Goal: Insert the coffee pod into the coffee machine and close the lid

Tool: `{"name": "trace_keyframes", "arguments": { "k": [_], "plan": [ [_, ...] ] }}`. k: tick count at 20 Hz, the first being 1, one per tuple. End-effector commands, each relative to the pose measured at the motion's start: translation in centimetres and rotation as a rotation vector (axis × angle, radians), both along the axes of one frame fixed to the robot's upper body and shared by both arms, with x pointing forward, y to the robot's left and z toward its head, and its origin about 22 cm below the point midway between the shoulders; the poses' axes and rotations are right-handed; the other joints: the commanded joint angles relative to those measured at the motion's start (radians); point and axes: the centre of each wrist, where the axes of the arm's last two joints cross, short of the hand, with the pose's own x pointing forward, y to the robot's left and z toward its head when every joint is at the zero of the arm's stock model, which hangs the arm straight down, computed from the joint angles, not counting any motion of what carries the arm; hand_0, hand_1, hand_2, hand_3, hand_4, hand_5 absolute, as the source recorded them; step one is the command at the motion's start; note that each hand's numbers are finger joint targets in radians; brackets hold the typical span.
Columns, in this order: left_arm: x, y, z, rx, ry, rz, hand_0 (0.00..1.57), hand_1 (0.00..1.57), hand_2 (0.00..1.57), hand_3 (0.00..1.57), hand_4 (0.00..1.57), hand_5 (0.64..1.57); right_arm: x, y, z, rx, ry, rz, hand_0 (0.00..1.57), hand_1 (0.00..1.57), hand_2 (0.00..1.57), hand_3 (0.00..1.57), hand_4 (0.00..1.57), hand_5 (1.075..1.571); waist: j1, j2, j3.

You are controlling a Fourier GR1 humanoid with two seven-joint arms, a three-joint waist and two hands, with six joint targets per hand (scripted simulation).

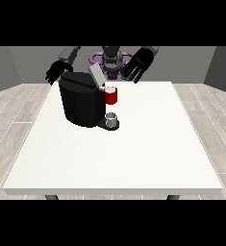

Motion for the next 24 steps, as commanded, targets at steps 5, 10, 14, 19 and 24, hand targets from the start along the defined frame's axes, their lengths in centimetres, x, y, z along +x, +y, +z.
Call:
{"name": "trace_keyframes", "arguments": {
  "k": [5, 10, 14, 19, 24],
  "plan": [
    [-1.5, -0.1, -7.6, -0.551, 0.141, 0.017, 0.00, 0.00, 0.00, 0.00, 0.26, 1.571, -2.4, -2.7, -2.5, 0.028, 0.063, -0.100, 0.00, 0.00, 0.00, 0.00, 0.40, 1.571, 0.110, -0.157, -0.0011],
    [-4.8, 0.6, -15.0, -0.661, 0.228, 0.050, 0.00, 0.00, 0.00, 0.00, 0.00, 1.571, -3.6, -2.1, -2.4, -0.061, 0.124, -0.055, 0.00, 0.00, 0.00, 0.00, 0.36, 1.571, 0.166, -0.289, -0.0014],
    [-6.7, -1.5, -18.7, -0.795, 0.327, 0.108, 0.00, 0.00, 0.00, 0.00, 0.14, 1.571, -4.1, -2.9, -2.0, -0.043, 0.118, 0.058, 0.00, 0.00, 0.00, 0.00, 0.37, 1.571, 0.194, -0.364, -0.0004],
    [-8.1, 0.1, -20.0, -0.856, 0.347, 0.087, 0.00, 0.00, 0.00, 0.00, 0.00, 1.571, -1.0, -4.2, 3.1, -0.090, 0.011, 0.079, 0.00, 0.00, 0.00, 0.00, 0.00, 1.571, 0.266, -0.352, -0.0001],
    [-9.8, -1.4, -21.4, -0.913, 0.352, 0.054, 0.00, 0.00, 0.00, 0.00, 0.00, 1.571, -0.5, -1.8, 3.1, -0.112, 0.020, 0.139, 0.00, 0.00, 0.00, 0.00, 0.00, 1.571, 0.325, -0.339, 0.0000]
  ]
}}
